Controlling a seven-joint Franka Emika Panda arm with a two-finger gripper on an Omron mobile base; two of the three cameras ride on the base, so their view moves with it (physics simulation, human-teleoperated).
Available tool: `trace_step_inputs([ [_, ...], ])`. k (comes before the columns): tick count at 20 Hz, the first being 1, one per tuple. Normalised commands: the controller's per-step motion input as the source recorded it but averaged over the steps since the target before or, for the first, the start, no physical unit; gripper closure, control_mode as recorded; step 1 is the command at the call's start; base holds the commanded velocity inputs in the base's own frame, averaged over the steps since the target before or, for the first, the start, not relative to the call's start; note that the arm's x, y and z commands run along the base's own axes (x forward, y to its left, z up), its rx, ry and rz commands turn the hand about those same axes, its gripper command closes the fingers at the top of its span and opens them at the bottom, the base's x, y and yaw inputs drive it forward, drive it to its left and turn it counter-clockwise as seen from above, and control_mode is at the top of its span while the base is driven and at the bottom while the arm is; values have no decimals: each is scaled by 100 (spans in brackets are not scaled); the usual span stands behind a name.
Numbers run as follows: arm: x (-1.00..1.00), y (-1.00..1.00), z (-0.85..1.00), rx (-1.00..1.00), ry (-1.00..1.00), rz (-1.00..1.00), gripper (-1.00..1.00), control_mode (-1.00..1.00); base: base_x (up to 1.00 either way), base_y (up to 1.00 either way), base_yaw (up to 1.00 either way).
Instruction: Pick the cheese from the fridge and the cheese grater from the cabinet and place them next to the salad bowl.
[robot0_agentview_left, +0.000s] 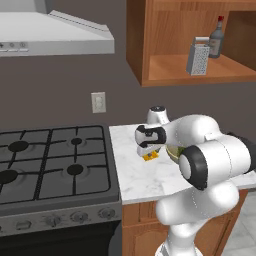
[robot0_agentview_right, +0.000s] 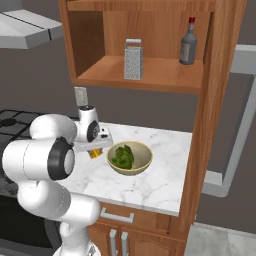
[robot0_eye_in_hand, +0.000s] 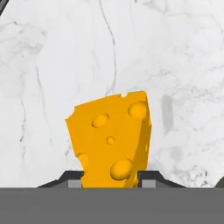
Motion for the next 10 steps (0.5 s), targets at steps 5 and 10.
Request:
trace_step_inputs([
  [5,13,-1,-39,0,0,0,100,-100,0,0,0],
  [10,18,-8,-24,0,0,0,100,-100,0,0,0],
])
